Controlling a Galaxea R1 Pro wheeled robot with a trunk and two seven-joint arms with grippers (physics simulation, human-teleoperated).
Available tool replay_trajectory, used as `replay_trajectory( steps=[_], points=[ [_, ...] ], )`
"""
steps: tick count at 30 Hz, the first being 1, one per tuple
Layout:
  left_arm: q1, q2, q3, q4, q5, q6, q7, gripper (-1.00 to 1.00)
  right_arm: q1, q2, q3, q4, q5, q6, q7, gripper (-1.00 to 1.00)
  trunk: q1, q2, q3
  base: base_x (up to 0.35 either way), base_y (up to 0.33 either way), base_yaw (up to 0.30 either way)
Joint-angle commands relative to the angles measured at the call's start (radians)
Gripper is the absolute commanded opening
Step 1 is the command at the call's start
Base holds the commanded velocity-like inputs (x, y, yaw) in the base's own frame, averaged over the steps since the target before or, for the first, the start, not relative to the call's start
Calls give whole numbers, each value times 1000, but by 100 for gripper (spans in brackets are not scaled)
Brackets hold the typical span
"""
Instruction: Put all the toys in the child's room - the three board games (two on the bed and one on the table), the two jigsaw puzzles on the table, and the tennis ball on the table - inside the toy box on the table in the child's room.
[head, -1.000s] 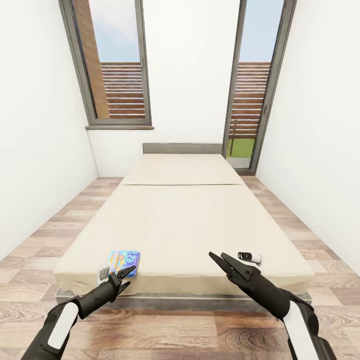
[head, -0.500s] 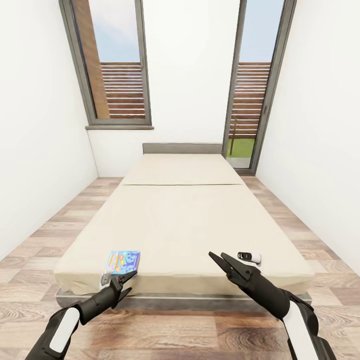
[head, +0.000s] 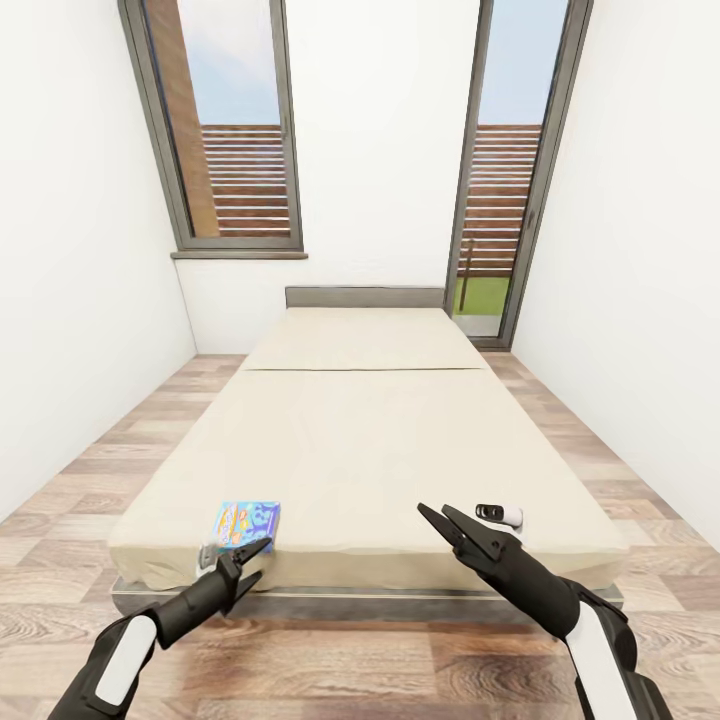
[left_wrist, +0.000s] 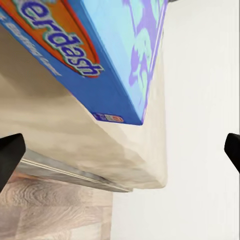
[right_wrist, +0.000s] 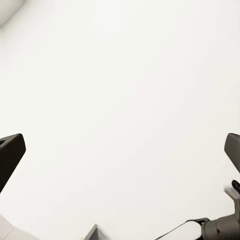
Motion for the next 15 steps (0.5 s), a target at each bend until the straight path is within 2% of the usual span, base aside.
replay_trajectory(
  steps=[1, 7, 15],
  points=[
    [-1, 0, 2, 0, 7, 6, -14, 100, -1, 1, -1, 0, -1, 5, 1, 100, 0, 0, -1, 0, 0, 0],
    [-1, -1, -5, 0, 31, 2, -79, 100, -1, 1, 2, 1, -2, 3, 0, 100, 0, 0, -1, 0, 0, 0],
    [-1, -1, -9, 0, 38, 0, -110, 100, -1, 1, 1, 1, -2, 2, 0, 100, 0, 0, -1, 0, 0, 0]
  ],
)
